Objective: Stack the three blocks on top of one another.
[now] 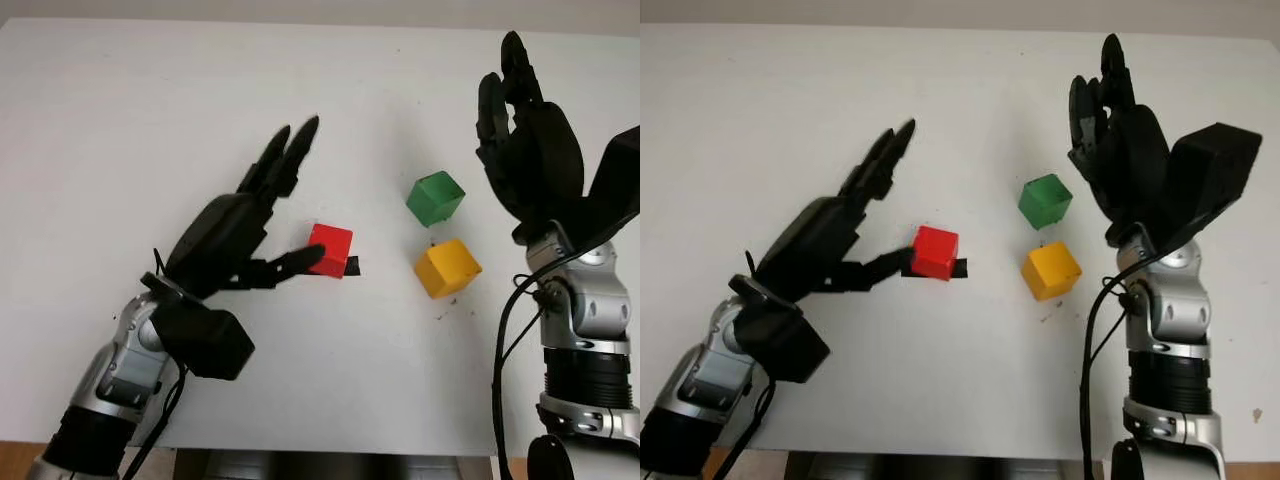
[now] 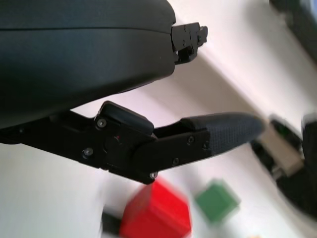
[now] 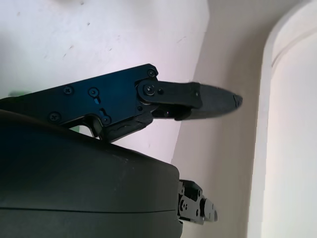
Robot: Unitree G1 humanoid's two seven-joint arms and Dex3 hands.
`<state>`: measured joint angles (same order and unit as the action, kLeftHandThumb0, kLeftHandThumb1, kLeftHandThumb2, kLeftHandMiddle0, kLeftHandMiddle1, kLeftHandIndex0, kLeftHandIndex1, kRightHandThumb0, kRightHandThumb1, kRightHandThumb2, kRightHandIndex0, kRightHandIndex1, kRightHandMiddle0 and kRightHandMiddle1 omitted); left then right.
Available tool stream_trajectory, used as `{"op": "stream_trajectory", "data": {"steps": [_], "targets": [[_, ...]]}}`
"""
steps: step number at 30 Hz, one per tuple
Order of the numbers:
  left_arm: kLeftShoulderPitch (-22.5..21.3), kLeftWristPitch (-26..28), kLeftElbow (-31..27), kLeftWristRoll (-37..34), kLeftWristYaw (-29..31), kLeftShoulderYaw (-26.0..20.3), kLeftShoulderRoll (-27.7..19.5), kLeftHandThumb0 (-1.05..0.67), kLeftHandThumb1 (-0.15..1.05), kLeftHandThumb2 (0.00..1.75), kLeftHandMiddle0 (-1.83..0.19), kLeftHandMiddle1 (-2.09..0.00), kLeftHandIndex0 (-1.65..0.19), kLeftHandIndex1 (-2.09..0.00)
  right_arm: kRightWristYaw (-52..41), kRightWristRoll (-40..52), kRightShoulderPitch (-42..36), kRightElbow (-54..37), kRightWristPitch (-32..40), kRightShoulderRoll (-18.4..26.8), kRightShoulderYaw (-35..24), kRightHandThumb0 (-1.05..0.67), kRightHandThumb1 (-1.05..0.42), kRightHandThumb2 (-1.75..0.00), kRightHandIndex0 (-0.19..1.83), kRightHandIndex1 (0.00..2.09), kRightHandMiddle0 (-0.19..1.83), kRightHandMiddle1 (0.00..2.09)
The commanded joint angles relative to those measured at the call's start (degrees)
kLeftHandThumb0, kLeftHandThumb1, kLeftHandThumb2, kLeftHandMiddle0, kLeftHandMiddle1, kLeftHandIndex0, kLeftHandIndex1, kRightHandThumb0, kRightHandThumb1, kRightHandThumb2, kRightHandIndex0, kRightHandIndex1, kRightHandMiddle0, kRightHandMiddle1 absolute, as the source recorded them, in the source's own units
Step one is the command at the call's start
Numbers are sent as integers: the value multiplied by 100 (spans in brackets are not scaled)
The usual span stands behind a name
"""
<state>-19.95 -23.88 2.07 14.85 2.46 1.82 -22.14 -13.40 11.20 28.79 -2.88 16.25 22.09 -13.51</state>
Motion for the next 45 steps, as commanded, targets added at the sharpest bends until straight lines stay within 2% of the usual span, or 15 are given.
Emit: {"op": "stream_trajectory", "data": {"steps": [1, 3, 4, 5, 7, 9, 11, 14, 17, 19, 25, 37, 45], "targets": [[-223, 138, 77, -297, -51, -207, 144, -84, 105, 72, 19, 0, 19, 0, -131, -49, -73, -206, 24, 263, -34, -62, -105, -15, 14, 21, 8, 21], [-466, 636, 153, -649, 18, -440, 185, -85, 105, 71, 19, 0, 19, 0, -356, -221, -124, -250, -200, 569, 13, -61, -102, -8, 16, 25, -2, 67], [-598, 870, 221, -790, 40, -541, 193, -85, 105, 71, 19, -1, 19, -1, -495, -302, -150, -272, -319, 723, 36, -58, -99, -6, 14, 24, -7, 83], [-678, 1022, 258, -870, 56, -597, 195, -85, 105, 71, 18, -2, 18, -1, -590, -352, -167, -283, -399, 811, 45, -55, -98, -5, 13, 23, -9, 90], [-959, 1526, 469, -1450, 328, -797, 250, -83, 105, 70, 18, -3, 17, -2, -871, -852, -269, -447, -661, 1322, 238, -55, -95, -5, 14, 23, -7, 94], [-1192, 1930, 665, -2036, 546, -1011, 358, -81, 105, 64, 15, -5, 15, -4, -1032, -1344, -397, -698, -806, 1730, 372, -55, -92, -5, 20, 21, 7, 81], [-1367, 2091, 894, -2318, 506, -1174, 469, -76, 105, 61, -2, -10, 5, -9, -1069, -1813, -555, -1000, -924, 2009, 437, -53, -85, -5, 39, 22, 37, 61], [-1577, 2119, 1315, -2412, 262, -1322, 641, -72, 105, 58, -17, -12, -6, -14, -1187, -2416, -811, -1408, -1106, 2367, 540, -45, -79, -5, 50, 20, 57, 46], [-1746, 2033, 1700, -2412, 140, -1391, 712, -69, 105, 53, -19, -9, -12, -16, -1414, -3038, -1017, -1633, -1390, 2801, 657, -48, -77, -5, 49, 13, 67, 23], [-1822, 2007, 1872, -2385, 138, -1389, 696, -69, 105, 53, -15, -6, -9, -14, -1614, -3327, -1104, -1780, -1442, 3010, 699, -52, -78, -6, 45, 9, 68, 14], [-1962, 1979, 2180, -2279, 187, -1335, 620, -69, 105, 55, -2, -2, 1, -8, -2020, -3661, -1317, -1999, -1852, 3289, 793, -58, -78, -5, 34, 3, 68, 8], [-1883, 1679, 2223, -1840, 135, -1209, 603, -64, 105, 54, 2, -4, 3, -7, -2249, -4007, -1419, -1994, -2141, 3229, 942, -67, -80, -6, 23, 2, 71, 8], [-1877, 1457, 2324, -1667, 160, -1149, 588, -64, 105, 55, 2, -5, 3, -7, -2390, -4194, -1534, -2013, -2263, 3247, 1014, -72, -83, -6, 16, 1, 67, 5]]}}
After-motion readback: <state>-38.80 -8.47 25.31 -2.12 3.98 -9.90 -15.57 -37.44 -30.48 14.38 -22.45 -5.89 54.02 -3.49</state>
